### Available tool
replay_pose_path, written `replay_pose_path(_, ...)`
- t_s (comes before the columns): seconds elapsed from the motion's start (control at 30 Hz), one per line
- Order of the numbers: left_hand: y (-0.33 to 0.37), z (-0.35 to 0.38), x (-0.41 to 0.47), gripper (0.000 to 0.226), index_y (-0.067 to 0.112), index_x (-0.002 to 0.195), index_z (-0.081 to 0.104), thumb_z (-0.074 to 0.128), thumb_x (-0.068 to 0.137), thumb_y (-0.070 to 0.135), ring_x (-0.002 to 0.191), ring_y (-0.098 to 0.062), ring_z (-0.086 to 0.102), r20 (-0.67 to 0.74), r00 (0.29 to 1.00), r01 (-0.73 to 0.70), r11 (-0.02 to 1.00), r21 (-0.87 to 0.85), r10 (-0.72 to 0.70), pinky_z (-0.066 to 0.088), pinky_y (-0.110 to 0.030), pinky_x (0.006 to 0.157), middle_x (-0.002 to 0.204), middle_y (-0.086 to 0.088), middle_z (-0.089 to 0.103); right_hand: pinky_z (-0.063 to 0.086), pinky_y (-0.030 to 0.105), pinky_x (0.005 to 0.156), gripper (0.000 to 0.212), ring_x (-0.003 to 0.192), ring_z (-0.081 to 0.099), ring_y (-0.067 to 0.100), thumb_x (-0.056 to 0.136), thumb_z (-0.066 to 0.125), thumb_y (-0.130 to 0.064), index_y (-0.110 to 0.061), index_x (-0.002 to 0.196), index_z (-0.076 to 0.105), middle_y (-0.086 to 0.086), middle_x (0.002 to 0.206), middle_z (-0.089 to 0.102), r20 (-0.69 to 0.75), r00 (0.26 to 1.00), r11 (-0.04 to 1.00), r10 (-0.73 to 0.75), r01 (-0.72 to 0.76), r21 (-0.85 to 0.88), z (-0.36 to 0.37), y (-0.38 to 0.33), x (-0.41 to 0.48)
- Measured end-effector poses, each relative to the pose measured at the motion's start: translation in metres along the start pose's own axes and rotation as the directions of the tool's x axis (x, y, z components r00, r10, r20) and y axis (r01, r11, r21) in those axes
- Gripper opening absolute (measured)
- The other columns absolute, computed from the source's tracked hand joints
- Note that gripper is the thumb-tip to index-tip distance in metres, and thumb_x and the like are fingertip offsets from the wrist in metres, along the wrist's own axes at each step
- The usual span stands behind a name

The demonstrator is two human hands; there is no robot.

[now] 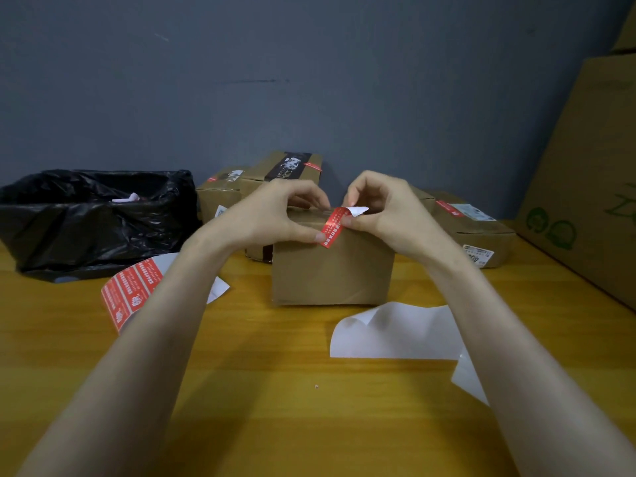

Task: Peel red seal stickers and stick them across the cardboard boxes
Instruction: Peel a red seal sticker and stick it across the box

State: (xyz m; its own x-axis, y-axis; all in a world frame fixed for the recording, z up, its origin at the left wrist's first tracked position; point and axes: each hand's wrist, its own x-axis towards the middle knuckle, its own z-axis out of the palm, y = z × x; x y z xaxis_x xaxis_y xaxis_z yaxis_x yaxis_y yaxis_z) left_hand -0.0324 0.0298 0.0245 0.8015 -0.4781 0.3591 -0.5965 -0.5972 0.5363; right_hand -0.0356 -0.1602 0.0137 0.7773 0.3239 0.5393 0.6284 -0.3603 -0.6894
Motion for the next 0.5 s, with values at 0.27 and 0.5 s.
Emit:
replay_pose_path(0.27,-0.011,0.000,0.001,0.044,0.027,0.117,0.058,0.074,0.076,0.034,0.109,-0.004,0.050,0.084,0.990,0.111,0.993,0.035,-0.113,0.043,-0.024,0.093,0.118,0.010,0.055,0.048,0.022,0.065,0.040,0.068,0.055,0.009,0.071,0.068,0.015,-0.018,0.072,0.047,0.000,0.076,0.055,-0.071,0.997,0.997,0.037,-0.032,0.074,0.000,0.000,0.001)
replay_pose_path(0.5,-0.013,0.002,0.000,0.035,0.025,0.117,0.060,0.063,0.085,0.037,0.098,0.001,0.054,0.069,0.990,0.128,0.990,-0.060,-0.124,0.044,-0.013,0.073,0.105,0.015,0.059,0.048,0.028,0.074,0.054,0.077,0.059,0.012,0.070,0.070,0.009,-0.035,0.092,0.047,-0.006,0.094,0.053,-0.127,0.992,1.000,0.013,-0.013,0.005,0.007,0.001,0.000)
